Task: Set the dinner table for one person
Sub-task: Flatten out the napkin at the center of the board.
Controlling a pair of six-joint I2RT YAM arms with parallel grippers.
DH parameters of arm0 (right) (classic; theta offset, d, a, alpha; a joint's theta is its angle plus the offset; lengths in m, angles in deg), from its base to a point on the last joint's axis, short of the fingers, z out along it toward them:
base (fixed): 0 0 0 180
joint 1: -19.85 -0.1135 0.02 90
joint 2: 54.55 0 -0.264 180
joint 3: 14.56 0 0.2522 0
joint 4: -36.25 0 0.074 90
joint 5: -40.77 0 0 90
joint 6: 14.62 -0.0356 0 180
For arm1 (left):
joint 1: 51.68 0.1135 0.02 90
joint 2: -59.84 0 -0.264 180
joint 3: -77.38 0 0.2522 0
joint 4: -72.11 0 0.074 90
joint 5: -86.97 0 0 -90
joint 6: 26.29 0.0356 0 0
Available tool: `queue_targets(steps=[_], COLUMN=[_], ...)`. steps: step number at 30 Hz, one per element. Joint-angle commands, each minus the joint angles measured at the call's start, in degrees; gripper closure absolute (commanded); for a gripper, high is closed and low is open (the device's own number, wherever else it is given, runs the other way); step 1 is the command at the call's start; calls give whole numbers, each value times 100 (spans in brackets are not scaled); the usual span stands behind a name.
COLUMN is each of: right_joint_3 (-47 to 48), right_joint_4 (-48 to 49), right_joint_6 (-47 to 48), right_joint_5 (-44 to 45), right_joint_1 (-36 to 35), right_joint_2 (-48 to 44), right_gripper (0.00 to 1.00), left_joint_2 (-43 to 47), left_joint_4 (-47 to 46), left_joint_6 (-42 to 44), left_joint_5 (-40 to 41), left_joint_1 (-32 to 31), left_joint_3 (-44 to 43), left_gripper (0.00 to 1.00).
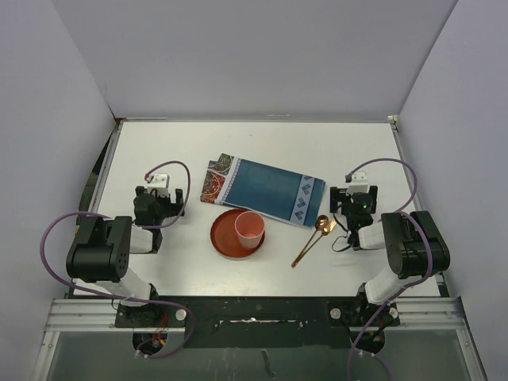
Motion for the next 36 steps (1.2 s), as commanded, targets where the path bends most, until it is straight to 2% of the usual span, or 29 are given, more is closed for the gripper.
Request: queue_targets(steps=[1,3,5,8,10,14,15,17,18,22,25,27,28,29,31,32,36], right_joint_3=[105,88,338,1197,1780,2131,2281,2761,3049,3824,4228,4438,4513,4578,4659,4704,5274], right_joint_4=[463,487,-25,-1745,-2507,-2123,-2258,-3275,-3975,-5861,-6822,-7219,-7343,-7458,-7668,-7775,-8505], right_joint_6=[-38,28,139,268,429,1987,2347,2639,2625,2506,2814,3132,3139,3066,2906,2806,2519], right_joint_5=[137,12,-65,331,364,966,1107,1113,1049,588,349,548,683,750,785,806,712], right_joint_1=[-36,-38,-112,-374,-491,-825,-887,-894,-858,-755,-832,-916,-913,-906,-914,-924,-935], right_joint_2=[29,-64,-262,-391,-472,-789,-864,-1047,-1130,-1452,-1559,-1539,-1530,-1534,-1582,-1615,-1750], right_gripper=[2,2,2,2,2,2,2,2,2,2,2,2,2,2,2,2,2], left_joint_2=[-25,-3,70,469,826,2056,2407,2986,3212,3717,3824,3885,3904,3921,3957,3968,3952], left_joint_4=[-207,-227,-129,690,1462,2252,2588,3524,3957,5437,6240,6549,6589,6594,6472,6361,6134], left_joint_6=[-64,-44,19,15,2,-148,-335,-708,-797,-1463,-1905,-2068,-2024,-1987,-2044,-2075,-2219], left_joint_5=[-41,15,230,440,472,443,460,249,9,-497,-544,-594,-677,-692,-579,-518,-180], left_joint_1=[51,47,-43,-124,-136,-230,-230,-209,-204,-211,-234,-247,-248,-249,-248,-252,-256], left_joint_3=[-177,-155,-191,-498,-814,-1191,-1391,-1965,-2242,-3005,-3004,-2781,-2669,-2503,-2265,-2204,-2256], left_gripper=[2,2,2,2,2,2,2,5,18,98,100,100,99,72,7,3,2])
